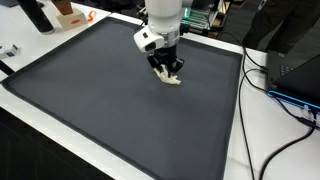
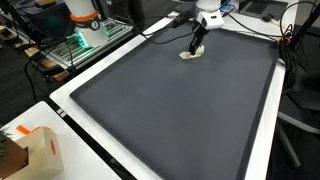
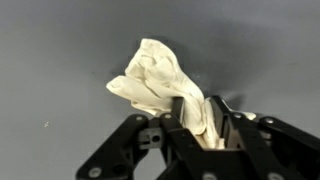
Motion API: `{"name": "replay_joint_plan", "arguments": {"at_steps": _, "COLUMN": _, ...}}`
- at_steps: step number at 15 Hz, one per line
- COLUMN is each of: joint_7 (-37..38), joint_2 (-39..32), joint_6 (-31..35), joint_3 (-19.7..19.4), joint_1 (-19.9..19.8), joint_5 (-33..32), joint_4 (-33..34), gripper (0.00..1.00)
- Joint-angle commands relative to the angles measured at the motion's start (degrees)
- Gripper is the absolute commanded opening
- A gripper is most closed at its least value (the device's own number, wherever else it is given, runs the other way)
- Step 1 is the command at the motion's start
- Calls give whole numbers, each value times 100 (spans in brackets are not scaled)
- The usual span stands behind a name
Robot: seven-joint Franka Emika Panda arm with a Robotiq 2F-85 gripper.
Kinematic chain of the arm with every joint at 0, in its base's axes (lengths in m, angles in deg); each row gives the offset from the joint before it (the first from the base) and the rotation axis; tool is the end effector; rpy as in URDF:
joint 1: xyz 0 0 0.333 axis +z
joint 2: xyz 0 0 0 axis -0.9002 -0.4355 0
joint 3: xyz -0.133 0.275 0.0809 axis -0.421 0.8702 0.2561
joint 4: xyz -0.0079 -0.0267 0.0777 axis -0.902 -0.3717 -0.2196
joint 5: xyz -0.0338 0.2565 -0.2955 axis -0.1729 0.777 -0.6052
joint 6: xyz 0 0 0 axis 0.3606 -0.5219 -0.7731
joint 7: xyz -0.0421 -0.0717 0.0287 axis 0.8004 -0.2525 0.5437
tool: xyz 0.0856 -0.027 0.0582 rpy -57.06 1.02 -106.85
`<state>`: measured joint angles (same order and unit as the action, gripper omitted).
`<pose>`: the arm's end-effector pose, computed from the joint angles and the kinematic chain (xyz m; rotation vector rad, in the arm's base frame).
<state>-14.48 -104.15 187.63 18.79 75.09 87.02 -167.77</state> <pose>0.5773 0.1706 0.1999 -3.1104 -0.1879 0.1157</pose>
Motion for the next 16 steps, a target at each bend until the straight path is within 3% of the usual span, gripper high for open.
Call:
{"name": "replay_joint_plan", "arguments": {"at_steps": 1, "joint_7": 16, "joint_2": -129, "joint_6": 112, "joint_3": -56, "joint_1": 92, "joint_5": -97, "joint_4": -22, "gripper": 0}}
{"name": "replay_joint_plan", "arguments": {"at_steps": 3, "joint_7": 66, "joint_2": -139, "joint_6": 115, "joint_3": -72, "joint_1": 117, "joint_5": -124, "joint_4": -6, "gripper": 4}}
{"name": "replay_joint_plan", "arguments": {"at_steps": 16, "joint_7": 1303, "joint_2": -46, "joint_6": 99, "joint_3": -253, "joint_1": 346, "joint_5": -41, "joint_4": 60, "gripper": 2}}
